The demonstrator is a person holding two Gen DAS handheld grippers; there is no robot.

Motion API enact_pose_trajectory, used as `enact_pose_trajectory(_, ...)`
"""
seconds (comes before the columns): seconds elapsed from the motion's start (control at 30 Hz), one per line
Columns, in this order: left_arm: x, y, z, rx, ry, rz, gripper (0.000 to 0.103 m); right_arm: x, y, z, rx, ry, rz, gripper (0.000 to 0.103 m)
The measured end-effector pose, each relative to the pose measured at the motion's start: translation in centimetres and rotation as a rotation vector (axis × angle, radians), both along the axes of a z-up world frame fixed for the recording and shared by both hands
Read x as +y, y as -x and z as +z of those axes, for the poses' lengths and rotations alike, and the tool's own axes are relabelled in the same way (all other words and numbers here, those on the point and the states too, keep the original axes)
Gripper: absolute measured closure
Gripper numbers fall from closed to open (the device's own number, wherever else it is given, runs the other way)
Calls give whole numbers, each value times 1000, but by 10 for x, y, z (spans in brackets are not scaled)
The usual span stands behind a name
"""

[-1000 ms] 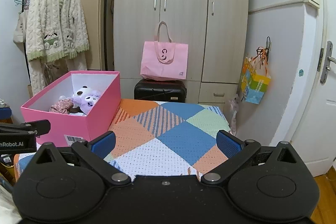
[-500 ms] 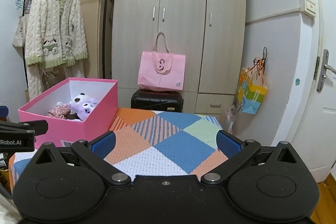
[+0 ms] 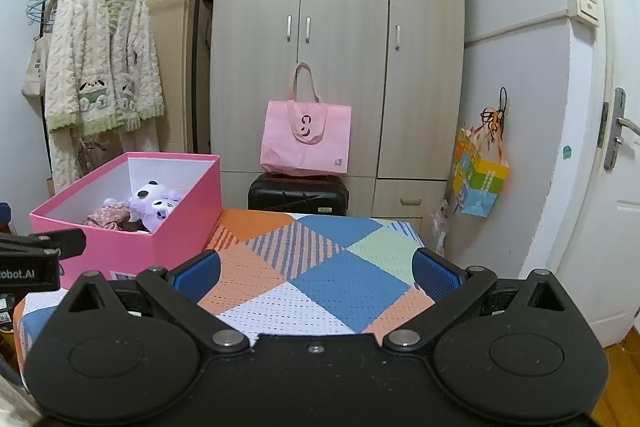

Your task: Organize soft objects

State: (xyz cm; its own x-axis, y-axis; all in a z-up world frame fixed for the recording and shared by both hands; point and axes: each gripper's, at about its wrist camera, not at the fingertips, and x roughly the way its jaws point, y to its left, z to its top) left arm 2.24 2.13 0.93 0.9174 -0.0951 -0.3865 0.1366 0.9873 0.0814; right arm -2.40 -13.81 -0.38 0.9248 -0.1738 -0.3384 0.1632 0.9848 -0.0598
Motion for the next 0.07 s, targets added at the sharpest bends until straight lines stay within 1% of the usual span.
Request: enact_pose_trajectory(0.07,-1,0,0,2,-1,-3,0,-1,0,0,-1,-5,-3,0)
